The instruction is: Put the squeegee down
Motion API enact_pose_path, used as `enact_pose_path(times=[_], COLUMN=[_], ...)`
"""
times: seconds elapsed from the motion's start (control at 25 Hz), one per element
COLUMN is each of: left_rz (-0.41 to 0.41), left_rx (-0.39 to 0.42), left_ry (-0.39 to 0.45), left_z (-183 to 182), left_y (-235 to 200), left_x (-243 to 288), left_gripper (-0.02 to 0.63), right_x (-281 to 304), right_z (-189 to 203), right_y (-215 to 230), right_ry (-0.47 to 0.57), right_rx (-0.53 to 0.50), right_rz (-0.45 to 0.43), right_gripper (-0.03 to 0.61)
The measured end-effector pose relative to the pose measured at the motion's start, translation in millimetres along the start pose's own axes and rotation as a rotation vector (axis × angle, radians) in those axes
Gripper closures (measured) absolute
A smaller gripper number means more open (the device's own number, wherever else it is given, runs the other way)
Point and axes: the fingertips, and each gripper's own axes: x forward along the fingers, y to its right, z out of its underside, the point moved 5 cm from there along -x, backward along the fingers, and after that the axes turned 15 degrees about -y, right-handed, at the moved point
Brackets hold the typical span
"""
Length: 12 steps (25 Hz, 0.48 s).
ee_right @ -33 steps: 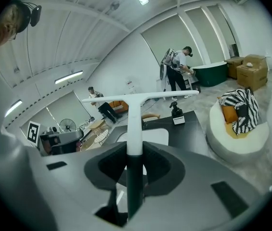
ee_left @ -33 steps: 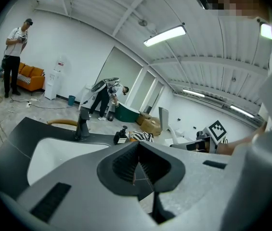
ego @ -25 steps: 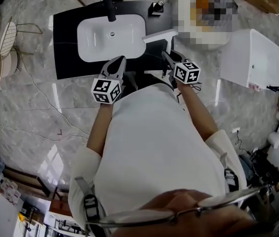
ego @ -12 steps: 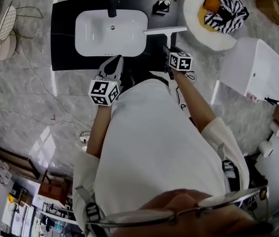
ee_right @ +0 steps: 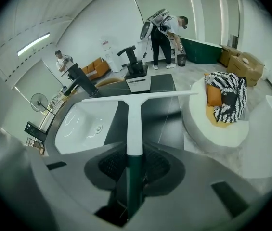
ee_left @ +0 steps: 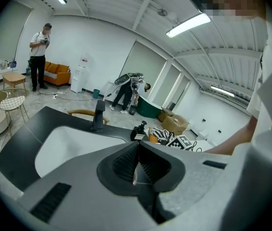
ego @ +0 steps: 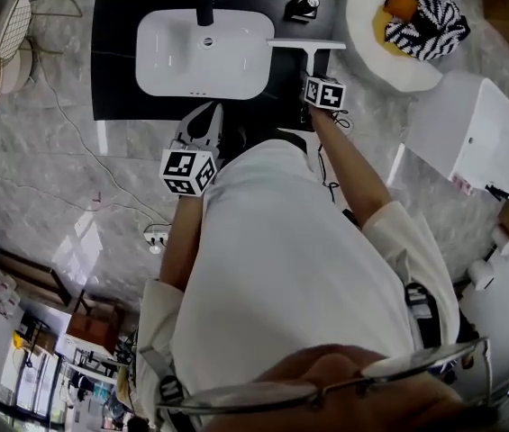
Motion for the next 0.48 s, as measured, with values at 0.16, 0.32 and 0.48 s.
enact_pose_path(times=[0.16, 0.32, 0.48], left_rz=[0.001, -0.01, -0.022], left_rx=[-0.004, -0.016, -0.019], left_ry=[-0.011, -0.012, -0.018], left_z=[-0.7, -1.9, -0.3], left_y=[2.3, 1.8, 1.4], left_x=[7.6, 10.4, 11.2], left_gripper=[0.609, 0.609, 0.609], right_x=[8.2, 13.9, 19.8], right_z=[-2.4, -2.8, -1.6], right_y=[4.2, 5.8, 7.0], right_ry=[-0.009, -0.02, -0.033], right_rx=[0.009, 0.011, 0.017], right_rz=[0.014, 0.024, 0.026], right_gripper=[0.479, 0.479, 0.479])
